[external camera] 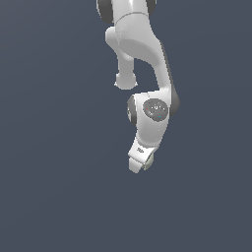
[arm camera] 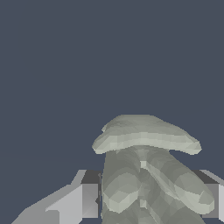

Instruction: Pick up the object and move it to a goal position.

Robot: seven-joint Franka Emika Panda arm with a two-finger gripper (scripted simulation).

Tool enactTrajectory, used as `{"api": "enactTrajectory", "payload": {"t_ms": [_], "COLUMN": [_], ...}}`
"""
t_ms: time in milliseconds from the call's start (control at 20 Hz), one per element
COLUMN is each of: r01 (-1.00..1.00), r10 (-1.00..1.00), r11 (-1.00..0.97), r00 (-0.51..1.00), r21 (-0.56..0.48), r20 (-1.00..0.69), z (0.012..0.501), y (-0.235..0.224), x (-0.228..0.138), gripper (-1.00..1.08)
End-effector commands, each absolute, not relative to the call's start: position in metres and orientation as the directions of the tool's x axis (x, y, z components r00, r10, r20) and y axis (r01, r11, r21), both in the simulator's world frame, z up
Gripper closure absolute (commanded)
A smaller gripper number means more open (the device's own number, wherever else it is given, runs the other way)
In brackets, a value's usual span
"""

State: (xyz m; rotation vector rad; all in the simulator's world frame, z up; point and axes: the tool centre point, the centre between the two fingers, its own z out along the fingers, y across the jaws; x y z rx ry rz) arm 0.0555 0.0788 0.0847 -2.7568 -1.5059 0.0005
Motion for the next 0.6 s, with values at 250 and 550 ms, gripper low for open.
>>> {"api": "enactTrajectory", "payload": {"t_ms": [250, 550], "r01": [0.842, 0.842], "r10": [0.842, 0.842], "r11": [-0.54, -0.54], "r00": [0.54, 0.54], "r21": [0.0, 0.0], "r20": [0.0, 0.0], "z": [0.0847, 0.0883], "y": [0.079, 0.0787], "x": [0.0557, 0.056], "gripper": [1.08, 1.08]}}
